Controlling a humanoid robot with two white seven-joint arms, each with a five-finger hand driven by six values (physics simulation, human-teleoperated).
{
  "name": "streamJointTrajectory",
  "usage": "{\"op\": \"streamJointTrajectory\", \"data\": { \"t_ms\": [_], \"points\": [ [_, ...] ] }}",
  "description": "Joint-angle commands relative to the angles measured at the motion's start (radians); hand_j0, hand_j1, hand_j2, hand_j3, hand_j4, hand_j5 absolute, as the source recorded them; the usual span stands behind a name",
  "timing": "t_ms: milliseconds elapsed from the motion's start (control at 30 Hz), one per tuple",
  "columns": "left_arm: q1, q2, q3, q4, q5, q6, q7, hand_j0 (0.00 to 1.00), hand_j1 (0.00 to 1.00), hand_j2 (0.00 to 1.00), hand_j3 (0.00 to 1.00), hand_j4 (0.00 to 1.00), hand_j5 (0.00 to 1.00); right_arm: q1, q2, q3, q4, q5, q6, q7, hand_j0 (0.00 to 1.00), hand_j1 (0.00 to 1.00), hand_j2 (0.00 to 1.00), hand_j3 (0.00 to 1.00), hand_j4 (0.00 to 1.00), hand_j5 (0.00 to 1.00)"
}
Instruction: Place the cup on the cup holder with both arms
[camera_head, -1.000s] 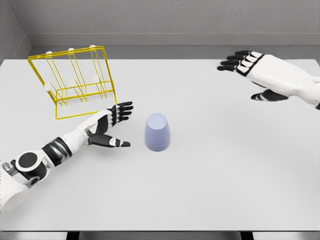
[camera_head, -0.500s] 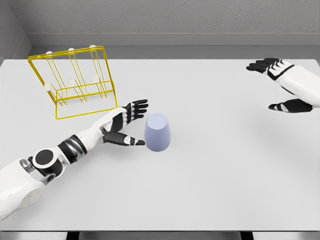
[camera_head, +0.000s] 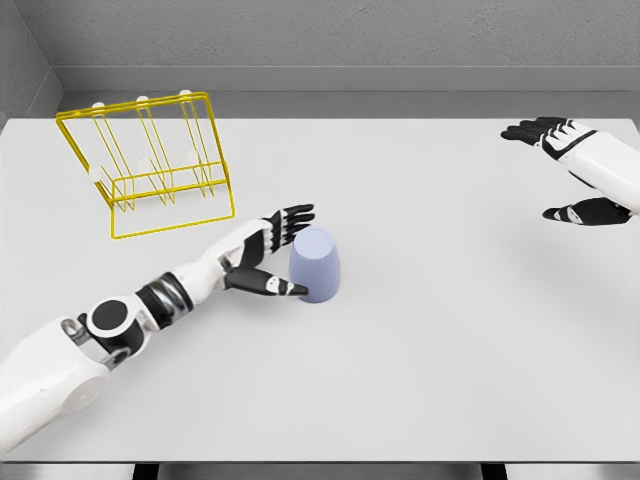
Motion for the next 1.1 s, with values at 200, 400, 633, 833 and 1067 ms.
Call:
{"op": "streamJointTrajectory", "data": {
  "t_ms": [200, 400, 633, 833, 1067],
  "points": [
    [0.000, -0.017, -0.001, 0.009, -0.002, 0.000, 0.000, 1.00, 1.00, 1.00, 1.00, 1.00, 1.00, 0.000, -0.001, 0.000, 0.009, -0.008, 0.003, -0.001, 1.00, 1.00, 1.00, 1.00, 1.00, 1.00],
    [-0.002, -0.037, -0.005, 0.029, -0.002, 0.000, 0.000, 1.00, 1.00, 1.00, 1.00, 1.00, 1.00, 0.000, -0.001, 0.000, 0.008, -0.010, 0.003, -0.001, 1.00, 1.00, 1.00, 1.00, 1.00, 1.00],
    [0.000, -0.054, -0.007, 0.044, -0.003, 0.000, 0.000, 1.00, 1.00, 1.00, 1.00, 1.00, 1.00, 0.000, -0.001, 0.000, 0.008, -0.010, 0.003, -0.001, 1.00, 1.00, 1.00, 1.00, 1.00, 1.00],
    [0.002, -0.060, -0.007, 0.043, -0.009, -0.001, 0.000, 1.00, 1.00, 1.00, 1.00, 1.00, 1.00, 0.000, 0.001, 0.000, 0.009, -0.010, 0.003, -0.001, 1.00, 1.00, 1.00, 1.00, 1.00, 1.00],
    [0.006, -0.062, -0.007, 0.041, -0.009, -0.012, 0.000, 0.70, 0.70, 0.70, 0.70, 0.70, 0.70, 0.000, -0.001, -0.002, 0.011, -0.010, 0.003, -0.001, 1.00, 1.00, 1.00, 1.00, 1.00, 1.00]
  ]
}}
